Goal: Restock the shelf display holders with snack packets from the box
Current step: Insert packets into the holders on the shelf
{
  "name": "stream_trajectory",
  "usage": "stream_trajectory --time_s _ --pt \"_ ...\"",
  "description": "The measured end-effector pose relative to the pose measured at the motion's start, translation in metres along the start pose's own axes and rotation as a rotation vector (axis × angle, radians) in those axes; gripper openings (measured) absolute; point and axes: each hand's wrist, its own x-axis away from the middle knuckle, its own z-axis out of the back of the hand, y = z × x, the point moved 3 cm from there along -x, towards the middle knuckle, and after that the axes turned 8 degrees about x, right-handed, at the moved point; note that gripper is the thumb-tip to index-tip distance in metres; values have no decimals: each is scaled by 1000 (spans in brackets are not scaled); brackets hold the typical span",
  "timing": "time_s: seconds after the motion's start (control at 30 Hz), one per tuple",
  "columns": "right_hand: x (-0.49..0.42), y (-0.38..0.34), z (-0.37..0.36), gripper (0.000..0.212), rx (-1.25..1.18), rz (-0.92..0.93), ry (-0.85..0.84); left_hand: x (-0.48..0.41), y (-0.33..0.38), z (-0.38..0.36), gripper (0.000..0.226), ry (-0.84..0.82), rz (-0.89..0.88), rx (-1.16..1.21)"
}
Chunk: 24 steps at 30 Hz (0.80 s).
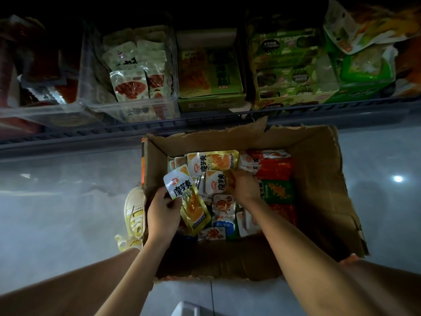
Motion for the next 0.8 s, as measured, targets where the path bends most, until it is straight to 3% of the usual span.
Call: stream_trajectory --time_s 0.1,0.23,0.37,0.43,0.5,0.57,0.67,0.73,0.8 --pt "-9 -3 2 59 153 11 -32 -4 -5 -2 29 -57 67 63" --pt "-13 1 9 54 236 5 -134 -5 -7 -2 25 -85 78 82" --pt "-4 13 18 35 160 -26 -165 -3 -6 -1 24 -76 59 74" --pt "9 21 22 30 -39 -36 -155 -1 -3 0 25 -57 24 43" --pt "23 28 30 21 -478 -154 -141 1 3 2 24 -22 -15 9" --pt "38 33 46 9 -917 -310 -1 3 7 2 25 4 -21 -3" --pt "55 36 70 13 -1357 -454 168 5 14 1 30 -8 -29 2" --pt "64 29 78 15 -1498 -459 102 9 19 -4 31 -52 -18 29" --pt "74 13 78 15 -1489 -441 -69 13 24 -10 30 -102 12 106"
